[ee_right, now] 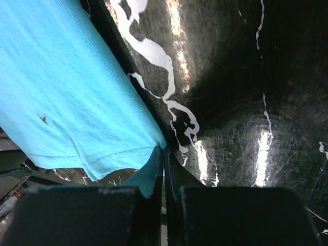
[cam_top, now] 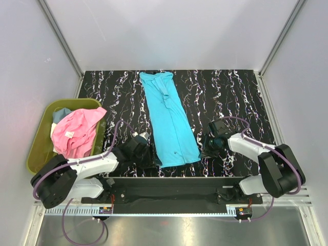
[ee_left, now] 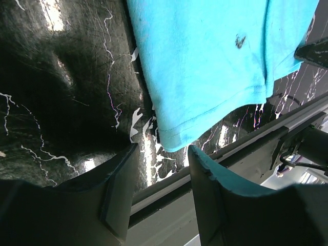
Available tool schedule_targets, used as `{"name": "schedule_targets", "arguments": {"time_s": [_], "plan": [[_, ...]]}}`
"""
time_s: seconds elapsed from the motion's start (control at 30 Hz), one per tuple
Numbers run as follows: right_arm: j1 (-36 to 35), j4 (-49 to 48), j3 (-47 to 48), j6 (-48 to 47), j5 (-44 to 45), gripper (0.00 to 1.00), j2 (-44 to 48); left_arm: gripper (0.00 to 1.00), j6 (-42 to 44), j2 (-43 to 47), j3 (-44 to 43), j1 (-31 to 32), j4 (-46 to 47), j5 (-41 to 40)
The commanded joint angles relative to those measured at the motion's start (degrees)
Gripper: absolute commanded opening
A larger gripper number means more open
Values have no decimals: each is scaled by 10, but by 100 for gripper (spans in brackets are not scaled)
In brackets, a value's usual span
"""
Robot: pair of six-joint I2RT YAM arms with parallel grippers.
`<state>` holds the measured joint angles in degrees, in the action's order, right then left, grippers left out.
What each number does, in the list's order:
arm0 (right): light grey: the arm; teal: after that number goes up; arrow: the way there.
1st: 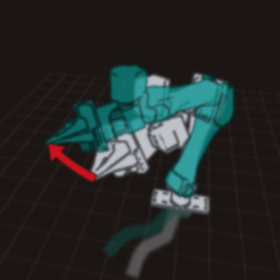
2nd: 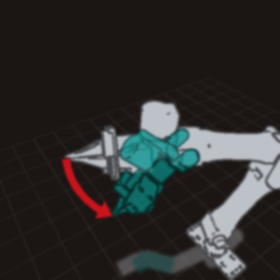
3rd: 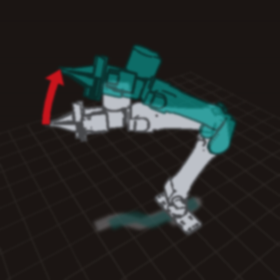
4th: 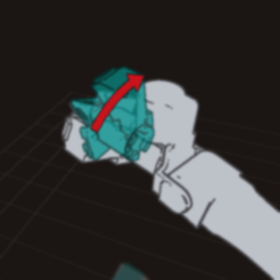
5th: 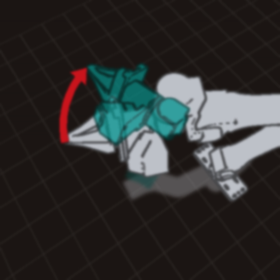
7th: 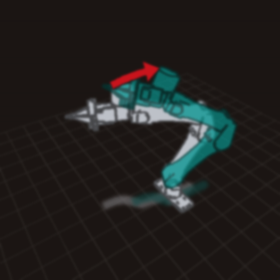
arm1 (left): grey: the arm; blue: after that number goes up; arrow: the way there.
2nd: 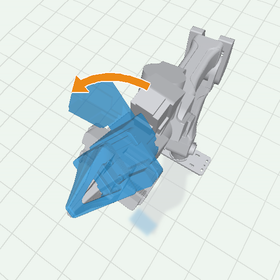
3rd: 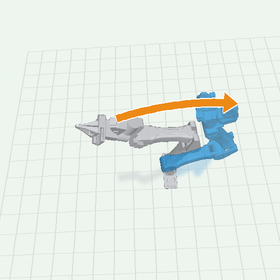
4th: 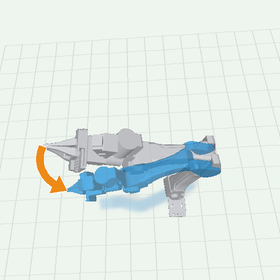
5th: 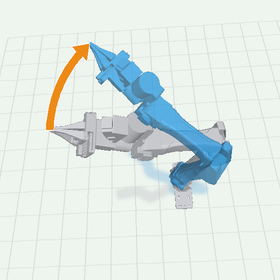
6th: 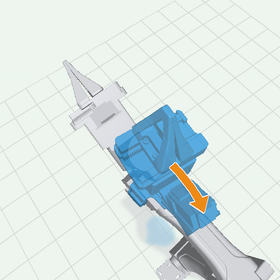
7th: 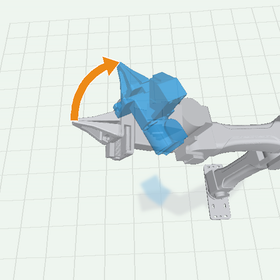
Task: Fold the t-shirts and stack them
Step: Fold the tshirt
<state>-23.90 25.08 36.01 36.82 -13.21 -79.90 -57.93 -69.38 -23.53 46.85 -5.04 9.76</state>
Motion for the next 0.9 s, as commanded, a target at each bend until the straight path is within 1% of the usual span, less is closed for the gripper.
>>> {"name": "schedule_targets", "arguments": {"time_s": [0.0,0.07,0.23,0.3,0.4,0.43,0.47,0.7,0.77,0.87], "plan": [[1,-20,-25,24,-18,0,28,49,-3,1,4,6,-4,-13],[1,-25,-33,31,-21,0,33,49,-4,-4,5,5,-6,-16],[1,-28,-43,38,-24,0,48,44,-10,-27,5,11,-3,-18],[1,-29,-45,41,-25,0,59,40,-12,-31,6,15,-4,-20],[-4,-29,-52,54,-28,0,76,21,-16,-34,3,18,-9,-23],[-5,-28,-54,62,-28,0,80,7,-14,-32,2,18,-17,-27],[-8,-28,-55,68,-28,0,85,1,-11,-30,-5,18,-27,-32],[-63,-23,-62,119,-20,0,119,0,26,32,-44,18,-158,-87],[-78,-23,-65,134,-13,0,133,0,33,45,-51,18,-180,-91],[-101,-21,-69,161,-3,0,144,0,27,50,-41,18,-178,-77]]}}
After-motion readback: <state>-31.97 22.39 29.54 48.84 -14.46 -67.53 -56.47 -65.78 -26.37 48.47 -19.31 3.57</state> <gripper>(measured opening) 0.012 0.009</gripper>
